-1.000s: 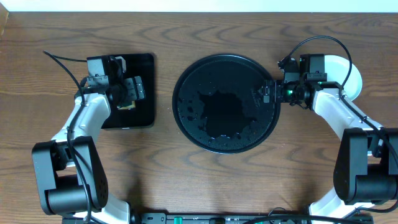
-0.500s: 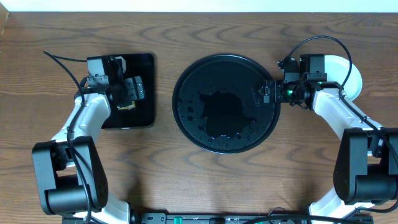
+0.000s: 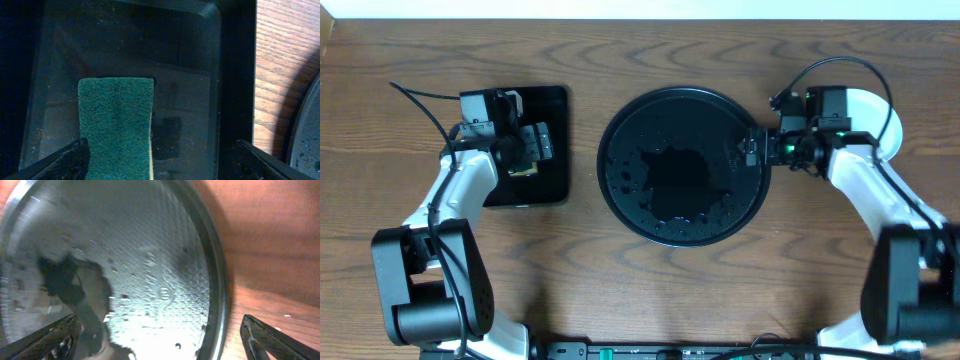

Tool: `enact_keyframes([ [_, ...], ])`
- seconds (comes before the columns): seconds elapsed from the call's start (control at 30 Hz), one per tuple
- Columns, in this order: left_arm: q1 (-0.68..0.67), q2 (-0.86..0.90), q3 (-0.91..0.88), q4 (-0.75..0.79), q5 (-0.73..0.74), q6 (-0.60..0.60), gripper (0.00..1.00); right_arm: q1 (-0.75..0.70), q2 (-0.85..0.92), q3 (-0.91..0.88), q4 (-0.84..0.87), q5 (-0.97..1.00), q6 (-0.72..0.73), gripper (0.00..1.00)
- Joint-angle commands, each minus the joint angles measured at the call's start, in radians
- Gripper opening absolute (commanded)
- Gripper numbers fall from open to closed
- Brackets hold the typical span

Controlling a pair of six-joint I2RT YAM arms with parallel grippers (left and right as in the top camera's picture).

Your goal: Clean dirty plates on tray and stack at the side

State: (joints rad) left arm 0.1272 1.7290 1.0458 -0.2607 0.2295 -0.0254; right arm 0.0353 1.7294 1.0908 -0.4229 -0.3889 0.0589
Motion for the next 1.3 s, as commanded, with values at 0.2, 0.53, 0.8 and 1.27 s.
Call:
enact_keyframes([
  [0.2, 0.003, -0.003, -0.008, 0.0, -0.006, 0.006, 0.91, 0.011, -0.491, 0.007, -0.015, 0.014, -0.024, 0.99],
  [0.53, 0.003, -0.003, -0.008, 0.0, -0.006, 0.006, 0.91, 0.011, -1.032, -0.004, -0.023, 0.064, -0.327, 0.99],
  [0.8, 0.003, -0.003, -0.008, 0.0, -0.006, 0.006, 0.91, 0.011, -1.38, -0.275, 0.043, 0.17, -0.33, 0.99],
  [1.27, 0.003, -0.003, -0.008, 0.0, -0.006, 0.006, 0.91, 0.012, -1.697, -0.942, 0.676, 0.176, -0.28, 0.99],
])
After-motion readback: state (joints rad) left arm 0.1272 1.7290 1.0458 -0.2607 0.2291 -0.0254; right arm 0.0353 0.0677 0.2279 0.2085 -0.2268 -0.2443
